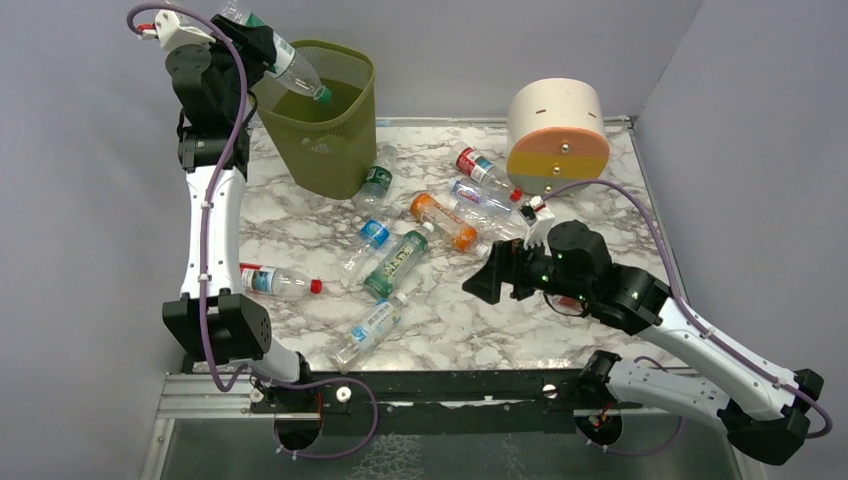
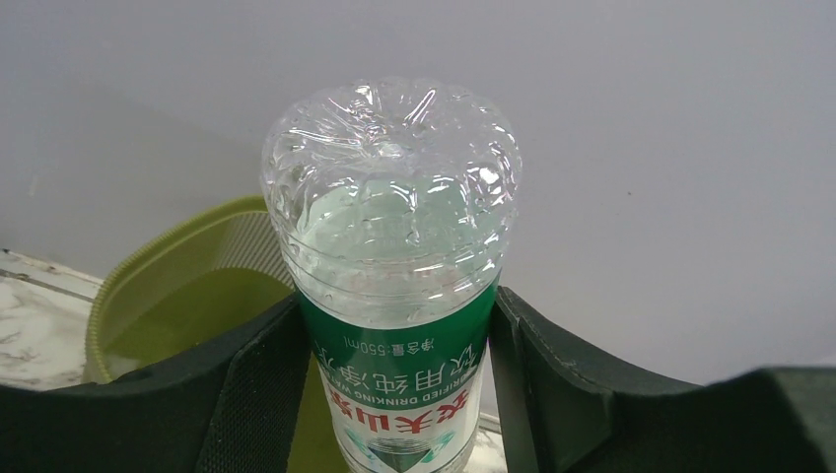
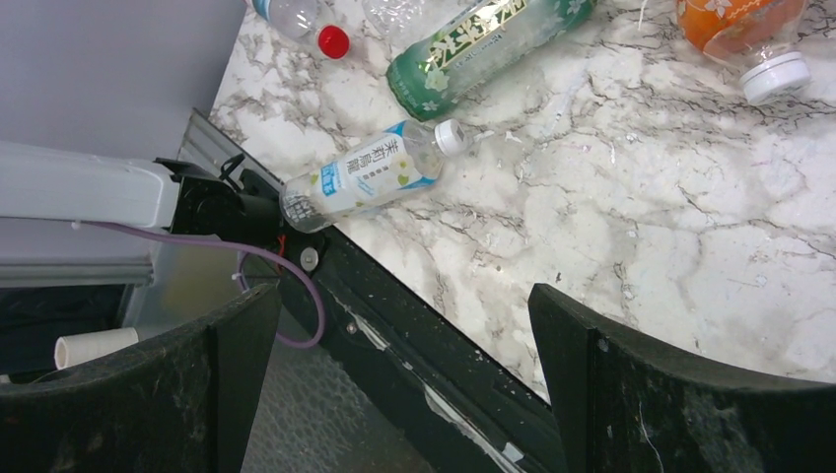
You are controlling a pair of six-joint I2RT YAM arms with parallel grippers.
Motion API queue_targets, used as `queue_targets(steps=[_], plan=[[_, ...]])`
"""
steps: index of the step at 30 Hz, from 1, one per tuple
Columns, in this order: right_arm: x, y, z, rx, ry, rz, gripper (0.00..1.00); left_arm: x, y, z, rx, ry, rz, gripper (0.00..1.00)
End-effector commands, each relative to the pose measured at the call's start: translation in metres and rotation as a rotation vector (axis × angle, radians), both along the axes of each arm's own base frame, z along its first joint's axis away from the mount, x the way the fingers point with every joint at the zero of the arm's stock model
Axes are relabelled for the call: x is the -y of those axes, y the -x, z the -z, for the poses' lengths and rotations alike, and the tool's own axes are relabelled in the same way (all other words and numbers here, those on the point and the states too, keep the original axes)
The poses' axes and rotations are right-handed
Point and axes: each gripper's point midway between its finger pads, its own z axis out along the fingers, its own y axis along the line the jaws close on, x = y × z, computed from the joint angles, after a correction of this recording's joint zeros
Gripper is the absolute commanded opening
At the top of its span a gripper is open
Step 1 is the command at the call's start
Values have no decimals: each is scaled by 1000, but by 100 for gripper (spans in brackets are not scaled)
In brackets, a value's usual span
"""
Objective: Put the plastic bottles in the bin
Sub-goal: Place the plastic bottle in the trash bin.
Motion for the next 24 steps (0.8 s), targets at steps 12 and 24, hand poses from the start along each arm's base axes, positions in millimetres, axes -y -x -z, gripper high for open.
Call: queue_targets(steps=[12, 24], plan=[[-9, -1, 8, -25, 9, -21, 100, -28, -38, 54, -69, -62, -72, 65], [-12, -3, 6, -23, 4, -24, 100, -25, -44, 97, -138, -59, -52, 65]])
